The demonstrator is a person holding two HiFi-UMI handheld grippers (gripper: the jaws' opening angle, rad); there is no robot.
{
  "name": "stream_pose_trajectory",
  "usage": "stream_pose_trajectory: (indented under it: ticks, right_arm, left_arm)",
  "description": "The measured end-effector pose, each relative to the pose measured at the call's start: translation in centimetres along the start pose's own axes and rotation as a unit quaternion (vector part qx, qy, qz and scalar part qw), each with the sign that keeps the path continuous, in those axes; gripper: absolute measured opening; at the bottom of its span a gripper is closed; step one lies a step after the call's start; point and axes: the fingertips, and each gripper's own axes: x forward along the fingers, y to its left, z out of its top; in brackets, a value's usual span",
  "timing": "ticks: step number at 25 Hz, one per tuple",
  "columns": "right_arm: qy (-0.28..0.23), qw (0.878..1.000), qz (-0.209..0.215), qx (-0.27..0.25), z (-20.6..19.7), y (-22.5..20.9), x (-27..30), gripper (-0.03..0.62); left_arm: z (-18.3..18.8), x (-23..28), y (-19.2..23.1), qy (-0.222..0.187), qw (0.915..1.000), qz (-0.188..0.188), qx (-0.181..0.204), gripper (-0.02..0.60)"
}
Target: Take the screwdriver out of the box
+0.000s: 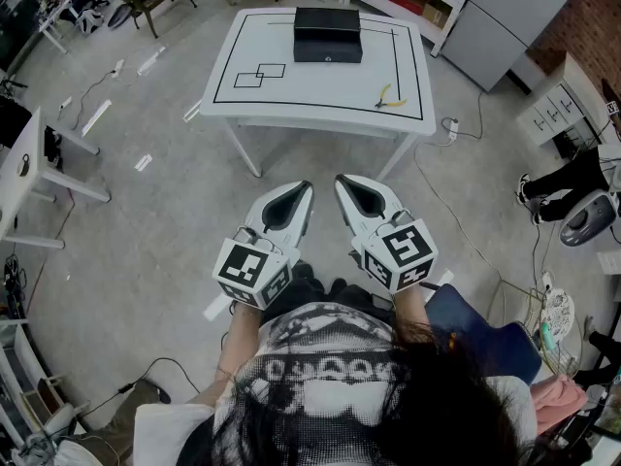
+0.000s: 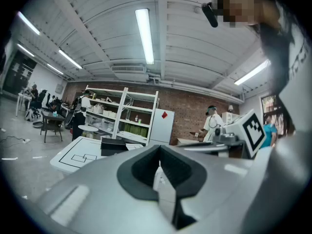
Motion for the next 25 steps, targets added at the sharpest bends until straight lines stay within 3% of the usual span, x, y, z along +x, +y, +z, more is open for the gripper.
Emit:
stream_pose_trajectory:
  ticks: [12,25]
  right_arm:
    - [-0.008,1.000,-0.009,0.008,0.0,2.3,4.9,-0.014]
    - [0.021,0.998,-0.053,0.022,-1.4,1.2,6.0,-0.012]
  left_arm:
    - [0.0,-1.3,5.1,0.003,0.9998,-0.016,0.013,0.000]
    - [-1.1,0.3,6.9,0.016,0.9982,-0.056,-0.015,0.000]
